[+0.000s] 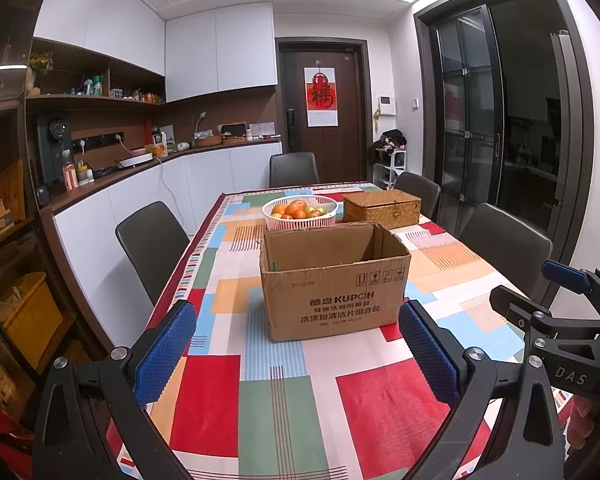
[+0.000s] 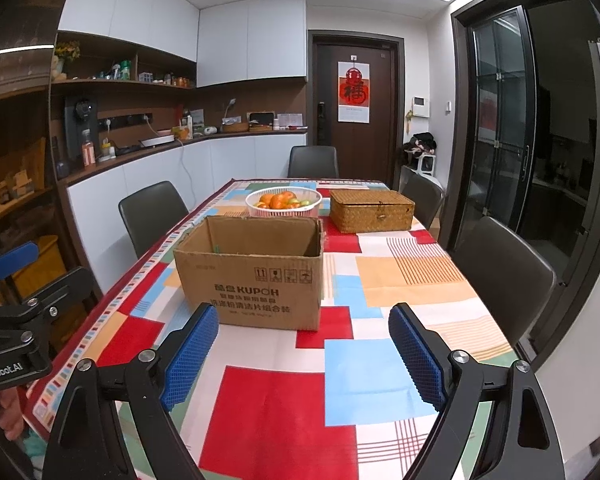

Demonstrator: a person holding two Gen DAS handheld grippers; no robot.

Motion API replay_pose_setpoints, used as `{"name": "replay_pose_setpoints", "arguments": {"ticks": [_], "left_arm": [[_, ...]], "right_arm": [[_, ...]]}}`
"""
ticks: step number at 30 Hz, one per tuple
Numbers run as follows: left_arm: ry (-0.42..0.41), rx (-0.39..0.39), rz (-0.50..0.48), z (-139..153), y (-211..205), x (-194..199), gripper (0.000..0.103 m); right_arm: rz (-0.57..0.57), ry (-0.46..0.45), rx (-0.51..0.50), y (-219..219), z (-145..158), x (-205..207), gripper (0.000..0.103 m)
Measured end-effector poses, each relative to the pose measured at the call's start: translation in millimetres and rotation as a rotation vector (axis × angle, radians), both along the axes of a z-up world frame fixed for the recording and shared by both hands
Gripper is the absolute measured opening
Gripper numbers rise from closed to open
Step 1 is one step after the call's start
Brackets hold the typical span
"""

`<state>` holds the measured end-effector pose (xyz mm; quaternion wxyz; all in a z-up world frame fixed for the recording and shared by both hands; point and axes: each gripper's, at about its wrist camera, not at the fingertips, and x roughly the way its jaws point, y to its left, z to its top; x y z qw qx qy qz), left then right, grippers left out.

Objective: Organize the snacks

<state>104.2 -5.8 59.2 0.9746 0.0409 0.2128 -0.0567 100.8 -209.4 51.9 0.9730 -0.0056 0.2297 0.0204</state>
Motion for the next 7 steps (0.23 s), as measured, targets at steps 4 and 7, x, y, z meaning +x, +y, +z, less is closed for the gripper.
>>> {"name": "replay_pose_setpoints", "arguments": {"ticks": [4, 7], "left_arm": [[0.001, 0.0, 0.007, 0.5, 1.7, 0.9, 0.103], [0.001, 0.0, 0.009, 0.5, 1.9, 1.2, 0.103]], "right_arm": [[0.001, 0.005, -0.003, 0.0, -1.9, -0.2, 0.088], [0.001, 0.008, -0.006, 0.0, -2.6, 0.4, 0.088]]}}
